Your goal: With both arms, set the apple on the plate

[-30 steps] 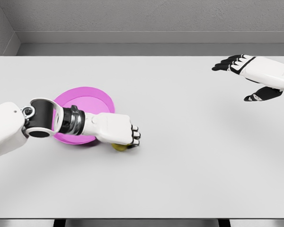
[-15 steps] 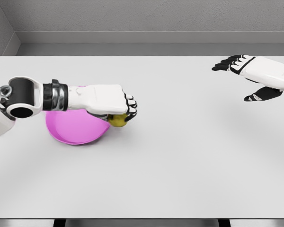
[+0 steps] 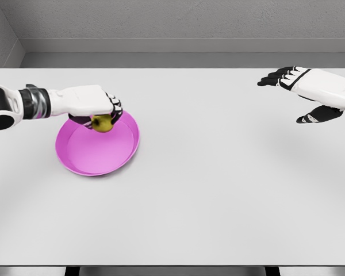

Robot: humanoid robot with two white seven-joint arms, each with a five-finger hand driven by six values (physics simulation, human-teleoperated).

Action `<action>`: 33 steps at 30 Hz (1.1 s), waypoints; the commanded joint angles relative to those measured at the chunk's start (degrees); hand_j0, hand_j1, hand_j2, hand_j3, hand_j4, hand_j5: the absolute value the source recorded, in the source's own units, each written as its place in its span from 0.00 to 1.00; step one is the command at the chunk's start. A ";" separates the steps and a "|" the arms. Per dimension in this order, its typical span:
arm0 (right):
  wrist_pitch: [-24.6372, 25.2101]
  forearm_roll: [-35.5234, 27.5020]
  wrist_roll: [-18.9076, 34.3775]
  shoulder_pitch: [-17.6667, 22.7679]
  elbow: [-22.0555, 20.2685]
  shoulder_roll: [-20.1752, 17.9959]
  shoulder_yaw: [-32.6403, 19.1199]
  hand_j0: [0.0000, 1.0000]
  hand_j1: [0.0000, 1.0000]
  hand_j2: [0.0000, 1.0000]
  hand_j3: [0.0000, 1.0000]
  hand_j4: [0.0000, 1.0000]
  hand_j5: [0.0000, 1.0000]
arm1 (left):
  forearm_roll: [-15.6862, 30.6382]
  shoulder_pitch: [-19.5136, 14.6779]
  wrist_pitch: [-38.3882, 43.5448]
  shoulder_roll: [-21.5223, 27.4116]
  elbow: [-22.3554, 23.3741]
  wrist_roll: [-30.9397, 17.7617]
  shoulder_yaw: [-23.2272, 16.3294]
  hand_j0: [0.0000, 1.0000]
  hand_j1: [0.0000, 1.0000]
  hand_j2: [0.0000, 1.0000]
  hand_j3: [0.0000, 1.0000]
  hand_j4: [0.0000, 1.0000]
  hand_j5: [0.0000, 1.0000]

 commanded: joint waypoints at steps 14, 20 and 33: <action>0.13 -0.32 0.02 0.09 -0.02 -0.06 -0.01 1.00 1.00 1.00 1.00 1.00 1.00 | 6.67 0.18 0.15 6.57 -1.76 0.21 0.56 1.00 1.00 1.00 1.00 1.00 1.00; 0.13 -0.32 -0.06 0.26 -0.02 -0.06 -0.01 1.00 1.00 1.00 1.00 1.00 1.00 | 19.07 1.32 0.15 12.19 -1.32 0.21 0.57 1.00 1.00 1.00 1.00 1.00 1.00; 0.13 -0.32 -0.06 0.00 -0.02 -0.06 -0.01 1.00 1.00 1.00 1.00 1.00 1.00 | 22.50 4.48 0.15 18.88 -0.53 0.56 1.53 1.00 1.00 1.00 1.00 1.00 1.00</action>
